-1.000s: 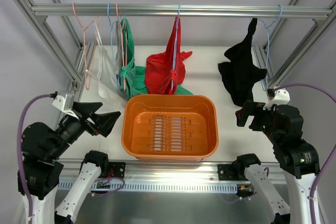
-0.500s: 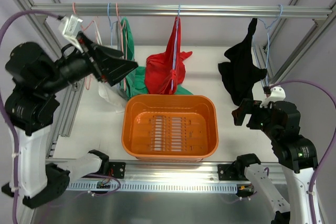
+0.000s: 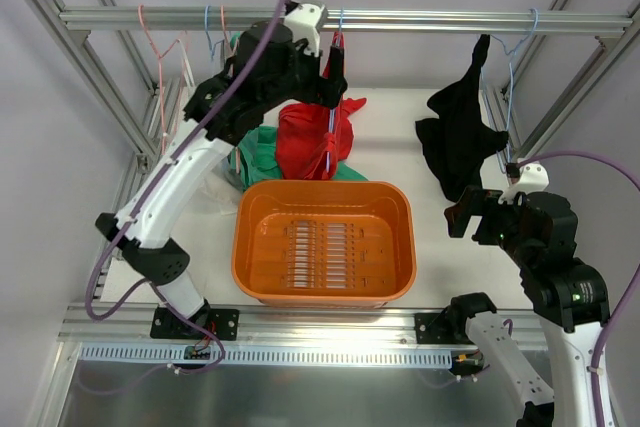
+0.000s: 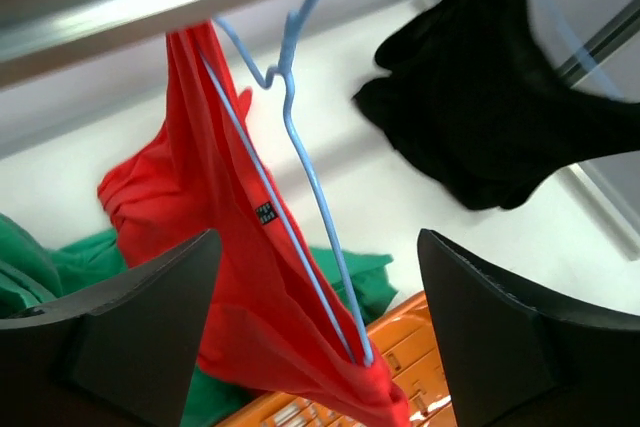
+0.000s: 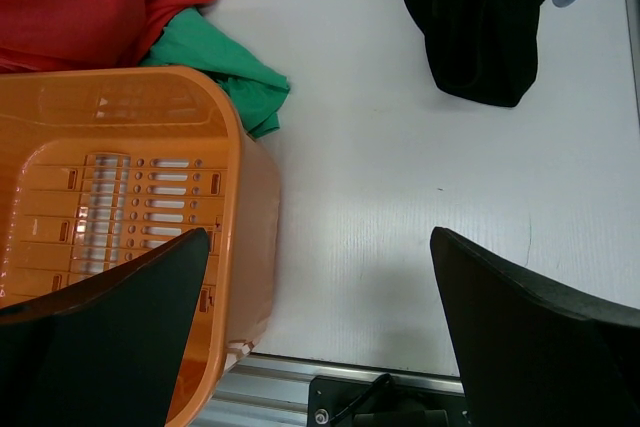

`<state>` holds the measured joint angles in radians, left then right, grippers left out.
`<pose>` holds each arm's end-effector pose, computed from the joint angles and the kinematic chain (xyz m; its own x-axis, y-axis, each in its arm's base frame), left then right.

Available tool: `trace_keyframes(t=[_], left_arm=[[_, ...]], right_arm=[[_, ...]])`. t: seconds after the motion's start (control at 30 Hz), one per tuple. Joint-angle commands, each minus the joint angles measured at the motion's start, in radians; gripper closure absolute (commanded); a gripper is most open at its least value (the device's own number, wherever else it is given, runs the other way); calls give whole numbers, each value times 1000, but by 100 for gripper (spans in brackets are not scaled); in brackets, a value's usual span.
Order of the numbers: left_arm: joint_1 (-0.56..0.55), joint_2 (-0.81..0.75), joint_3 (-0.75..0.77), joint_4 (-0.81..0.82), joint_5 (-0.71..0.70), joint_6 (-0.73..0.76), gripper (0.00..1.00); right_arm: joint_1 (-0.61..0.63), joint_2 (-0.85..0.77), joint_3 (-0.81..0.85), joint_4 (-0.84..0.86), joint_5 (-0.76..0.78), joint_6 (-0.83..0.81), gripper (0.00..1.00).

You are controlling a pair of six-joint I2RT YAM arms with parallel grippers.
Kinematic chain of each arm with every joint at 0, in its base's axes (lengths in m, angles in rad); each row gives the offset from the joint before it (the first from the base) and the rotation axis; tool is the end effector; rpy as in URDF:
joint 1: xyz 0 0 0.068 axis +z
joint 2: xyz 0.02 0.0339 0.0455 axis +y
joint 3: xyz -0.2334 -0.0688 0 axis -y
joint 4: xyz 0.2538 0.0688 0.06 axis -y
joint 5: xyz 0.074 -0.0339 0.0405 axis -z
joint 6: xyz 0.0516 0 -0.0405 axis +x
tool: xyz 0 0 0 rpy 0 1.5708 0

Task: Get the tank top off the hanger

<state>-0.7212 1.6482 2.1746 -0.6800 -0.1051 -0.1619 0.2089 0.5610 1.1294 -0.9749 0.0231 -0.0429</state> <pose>0.2673 -0.2278 0.5064 -0.2067 -0.0317 -0.9779 0.5527 0.8209 -0.1435 0.1170 0.0236 0.3752 -0.3784 -0.1241 -0.9173 -0.2030 0.9780 -0.0485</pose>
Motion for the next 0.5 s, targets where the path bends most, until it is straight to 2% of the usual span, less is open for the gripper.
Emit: trace_keyframes(t=[0.0,0.07,0.2,0.23,0.33,0.37,0.47], left_arm=[[-11,2,62,19,-64,64,21],[-17,19,54,28,-62,56,23],[-32,68,44,36,-105,48,35],[-40,84,31,39,-143,45,45],[-49,93,10,42,-197,32,60],[-49,100,4,45,-203,27,72],[-50,114,7,49,-194,22,73]], right_arm=[[-3,-7,10,24,5,-15,0],[-2,-10,6,25,-2,-15,0],[-3,-12,1,30,-6,-15,1],[-2,-13,0,31,-8,-14,1],[-3,-21,-2,31,-8,-17,1],[-3,-23,-3,31,-8,-18,1],[-3,-26,-10,30,-6,-18,0]])
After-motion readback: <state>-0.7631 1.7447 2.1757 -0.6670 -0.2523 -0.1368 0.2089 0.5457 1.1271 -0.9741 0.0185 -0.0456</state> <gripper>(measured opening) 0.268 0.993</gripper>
